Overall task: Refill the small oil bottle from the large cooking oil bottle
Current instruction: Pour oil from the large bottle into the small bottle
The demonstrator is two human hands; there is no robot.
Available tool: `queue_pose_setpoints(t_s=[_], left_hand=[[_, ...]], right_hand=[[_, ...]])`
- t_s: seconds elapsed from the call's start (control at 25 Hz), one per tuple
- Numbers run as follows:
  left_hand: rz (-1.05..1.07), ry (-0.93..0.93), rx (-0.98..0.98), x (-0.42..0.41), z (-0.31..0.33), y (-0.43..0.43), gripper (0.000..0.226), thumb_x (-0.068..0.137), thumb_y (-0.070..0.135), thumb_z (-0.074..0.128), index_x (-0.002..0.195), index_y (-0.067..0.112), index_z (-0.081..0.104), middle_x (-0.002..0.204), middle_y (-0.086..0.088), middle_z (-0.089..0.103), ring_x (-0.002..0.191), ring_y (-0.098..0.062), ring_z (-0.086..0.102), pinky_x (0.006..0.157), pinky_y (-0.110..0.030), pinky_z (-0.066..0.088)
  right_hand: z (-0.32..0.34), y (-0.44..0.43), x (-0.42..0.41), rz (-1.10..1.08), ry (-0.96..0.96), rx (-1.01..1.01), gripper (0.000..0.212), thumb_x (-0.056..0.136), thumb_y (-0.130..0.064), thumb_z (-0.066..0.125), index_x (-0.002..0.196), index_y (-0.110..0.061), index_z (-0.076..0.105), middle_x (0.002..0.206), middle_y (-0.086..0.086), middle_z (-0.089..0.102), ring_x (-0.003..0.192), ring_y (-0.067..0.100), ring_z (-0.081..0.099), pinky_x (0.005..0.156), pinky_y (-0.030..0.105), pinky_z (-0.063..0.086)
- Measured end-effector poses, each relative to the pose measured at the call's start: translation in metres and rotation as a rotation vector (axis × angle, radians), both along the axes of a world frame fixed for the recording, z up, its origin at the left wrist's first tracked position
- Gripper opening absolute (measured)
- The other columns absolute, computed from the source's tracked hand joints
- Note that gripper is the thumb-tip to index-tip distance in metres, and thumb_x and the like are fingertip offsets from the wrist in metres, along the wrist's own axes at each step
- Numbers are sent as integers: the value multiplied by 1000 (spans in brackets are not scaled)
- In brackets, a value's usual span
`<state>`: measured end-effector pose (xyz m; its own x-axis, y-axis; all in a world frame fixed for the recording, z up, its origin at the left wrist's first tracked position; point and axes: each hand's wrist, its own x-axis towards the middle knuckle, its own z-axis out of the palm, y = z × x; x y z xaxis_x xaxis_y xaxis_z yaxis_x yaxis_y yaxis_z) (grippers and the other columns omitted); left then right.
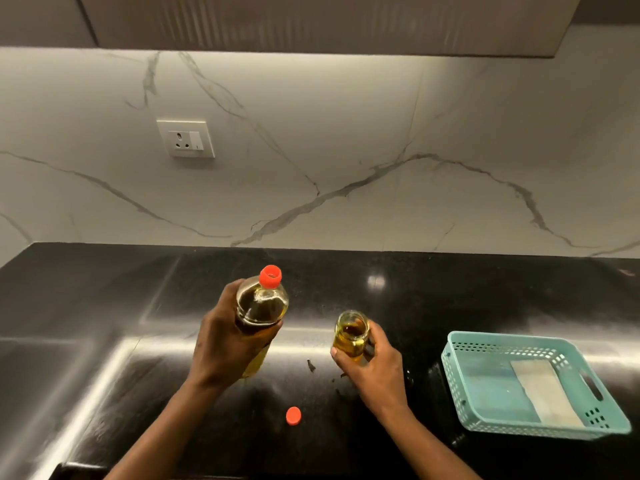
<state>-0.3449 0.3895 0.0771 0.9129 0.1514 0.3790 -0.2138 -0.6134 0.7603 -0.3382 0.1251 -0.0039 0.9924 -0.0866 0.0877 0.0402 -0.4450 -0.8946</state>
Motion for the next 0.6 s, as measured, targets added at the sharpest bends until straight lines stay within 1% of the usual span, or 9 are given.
queue_pose_setpoints(t_s=[0.08,0.16,0.2,0.28,0.36,0.44,0.52,0.6], left_hand=[[-32,-79,192,8,34,-1,83,69,27,103,141,21,62,111,8,78,88,-8,74,76,-15,51],[-22,-168,398,16,70,-2,87,66,28,105,142,17,64,105,-1,81,78,-16,73,71,-15,46],[-31,-210,482,19,88,-4,89,65,29,105,142,15,64,102,-4,82,73,-18,73,69,-16,45],[-50,-272,621,25,122,-5,87,68,32,103,143,14,63,96,-6,82,66,-17,70,66,-21,46],[-51,-314,730,33,150,-5,88,71,36,101,146,15,61,95,-9,82,68,-25,72,65,-30,51],[-34,-343,815,40,171,-3,90,73,38,98,151,19,57,100,-11,82,76,-35,77,68,-39,56],[-22,-365,879,44,187,-3,91,75,38,96,153,21,54,104,-11,82,83,-39,78,72,-45,59],[-13,-420,957,46,198,-4,90,75,34,96,153,20,54,102,-12,82,82,-39,78,70,-46,60]], right_hand=[[43,0,12,34,-75,28,64,76,-38,95,131,-35,64,109,-19,75,101,-5,72,84,17,60],[83,-1,22,88,-136,43,63,76,-32,95,132,-34,64,109,-20,74,101,-7,72,82,13,59],[100,-2,26,109,-167,45,64,77,-32,95,132,-33,63,111,-20,74,102,-6,72,83,13,59],[129,-5,31,137,-219,53,63,78,-36,94,133,-31,64,114,-16,75,103,-2,74,86,16,60],[149,-6,35,156,-260,33,63,79,-40,92,133,-26,65,116,-13,76,103,2,74,87,18,61],[163,-7,38,169,-292,4,61,80,-42,91,132,-24,65,118,-13,75,103,2,74,88,16,60],[175,-7,38,183,-308,-10,60,81,-44,91,131,-26,65,120,-13,74,104,1,72,87,10,57],[183,-7,39,185,-330,-11,62,81,-45,90,133,-26,64,121,-14,73,106,-1,70,85,4,53]])
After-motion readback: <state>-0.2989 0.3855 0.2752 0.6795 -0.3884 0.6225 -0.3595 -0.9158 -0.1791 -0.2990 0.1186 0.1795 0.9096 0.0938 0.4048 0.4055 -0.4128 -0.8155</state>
